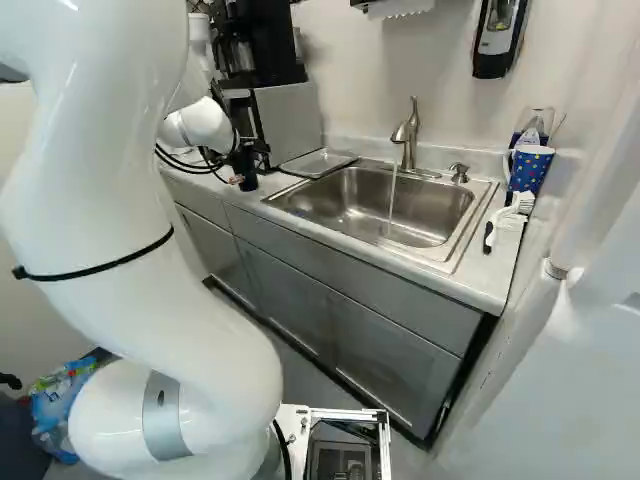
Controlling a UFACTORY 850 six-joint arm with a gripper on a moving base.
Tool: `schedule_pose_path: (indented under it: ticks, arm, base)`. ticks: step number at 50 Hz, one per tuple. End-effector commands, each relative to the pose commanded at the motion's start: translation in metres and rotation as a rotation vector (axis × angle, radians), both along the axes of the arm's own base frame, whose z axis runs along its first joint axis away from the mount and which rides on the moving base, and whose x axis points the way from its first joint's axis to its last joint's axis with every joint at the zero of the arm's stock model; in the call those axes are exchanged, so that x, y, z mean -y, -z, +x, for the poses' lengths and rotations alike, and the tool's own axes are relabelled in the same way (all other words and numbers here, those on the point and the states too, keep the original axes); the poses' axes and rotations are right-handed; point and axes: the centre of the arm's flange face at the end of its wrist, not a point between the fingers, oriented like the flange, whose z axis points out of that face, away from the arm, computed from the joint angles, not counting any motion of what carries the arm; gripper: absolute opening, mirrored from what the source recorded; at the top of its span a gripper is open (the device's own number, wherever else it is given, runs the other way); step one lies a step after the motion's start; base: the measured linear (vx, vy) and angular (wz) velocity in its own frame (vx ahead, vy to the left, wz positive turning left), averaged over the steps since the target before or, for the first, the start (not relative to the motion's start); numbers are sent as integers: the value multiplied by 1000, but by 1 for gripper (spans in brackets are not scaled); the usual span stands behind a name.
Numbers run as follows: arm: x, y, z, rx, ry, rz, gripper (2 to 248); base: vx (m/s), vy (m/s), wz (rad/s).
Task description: Rinse the cup and place it in the tray
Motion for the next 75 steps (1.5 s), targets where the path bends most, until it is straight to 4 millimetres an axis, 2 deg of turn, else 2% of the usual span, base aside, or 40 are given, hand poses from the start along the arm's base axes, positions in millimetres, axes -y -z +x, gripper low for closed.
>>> schedule_pose_path:
  ticks: [26,68,75]
  arm:
    - [-5,1,1,-1,-9,0,247]
    - [-9,38,12,22,-9,6,247]
    - [-9,36,12,45,-10,13,247]
  base:
    - [0,0,0]
    - [0,0,0]
    - [0,0,0]
